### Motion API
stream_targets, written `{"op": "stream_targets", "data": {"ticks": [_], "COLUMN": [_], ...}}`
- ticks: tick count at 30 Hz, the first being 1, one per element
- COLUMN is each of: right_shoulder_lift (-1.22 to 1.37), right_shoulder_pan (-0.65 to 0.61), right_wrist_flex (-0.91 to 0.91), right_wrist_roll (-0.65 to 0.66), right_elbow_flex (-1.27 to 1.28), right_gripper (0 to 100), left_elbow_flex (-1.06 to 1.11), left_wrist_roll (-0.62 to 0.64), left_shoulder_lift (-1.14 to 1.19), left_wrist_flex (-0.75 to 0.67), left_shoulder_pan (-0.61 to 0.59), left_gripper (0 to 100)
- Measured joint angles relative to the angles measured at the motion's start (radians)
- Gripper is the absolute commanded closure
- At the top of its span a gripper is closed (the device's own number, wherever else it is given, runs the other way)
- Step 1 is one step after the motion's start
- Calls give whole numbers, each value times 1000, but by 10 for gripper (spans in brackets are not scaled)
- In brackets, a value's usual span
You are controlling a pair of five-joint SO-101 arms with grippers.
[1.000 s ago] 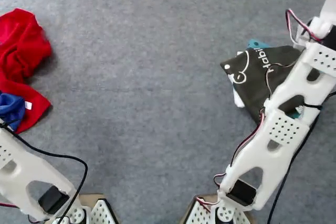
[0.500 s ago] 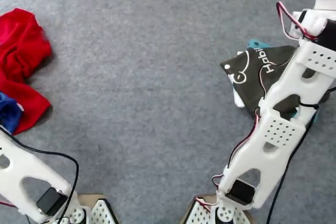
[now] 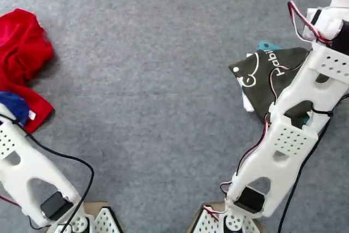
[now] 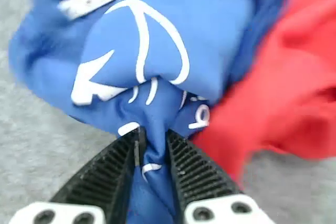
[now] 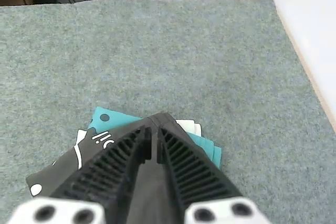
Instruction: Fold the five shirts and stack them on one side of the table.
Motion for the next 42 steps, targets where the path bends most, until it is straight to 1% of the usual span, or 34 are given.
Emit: {"op": "stream_targets", "data": {"ticks": [3,7,11,14,16,18,22,24,27,31,32,33,35,37,39,41,42], "right_shoulder_lift": [0,0,0,0,0,0,0,0,0,0,0,0,-2,-2,-2,-2,0], "right_shoulder_pan": [0,0,0,0,0,0,0,0,-8,-46,-60,-75,-114,-160,-207,-252,-273], "right_wrist_flex": [0,0,0,0,0,0,0,0,0,0,0,0,0,0,0,0,0], "right_wrist_roll": [0,0,0,0,0,0,0,0,0,0,0,0,0,0,0,0,0], "right_elbow_flex": [0,0,0,0,0,0,0,0,0,0,0,0,21,78,170,281,334], "right_gripper": [969,969,969,968,967,967,967,967,966,966,962,950,893,809,740,706,704], "left_elbow_flex": [0,0,5,77,183,333,713,907,1171,1485,1559,1629,1743,1814,1820,1818,1818], "left_wrist_roll": [0,0,0,0,0,0,0,-9,-110,-336,-388,-422,-431,-381,-273,-170,-144], "left_shoulder_lift": [-83,-236,-411,-532,-608,-681,-807,-852,-913,-1022,-1049,-1079,-1132,-1183,-1229,-1274,-1289], "left_wrist_flex": [0,0,6,6,6,6,6,-21,-69,-95,-98,-107,-120,-123,-123,-97,-72], "left_shoulder_pan": [64,184,354,508,615,724,933,1020,1140,1284,1306,1316,1313,1280,1208,1105,1053], "left_gripper": [972,972,972,972,972,971,971,971,971,969,951,906,799,752,731,723,723]}}
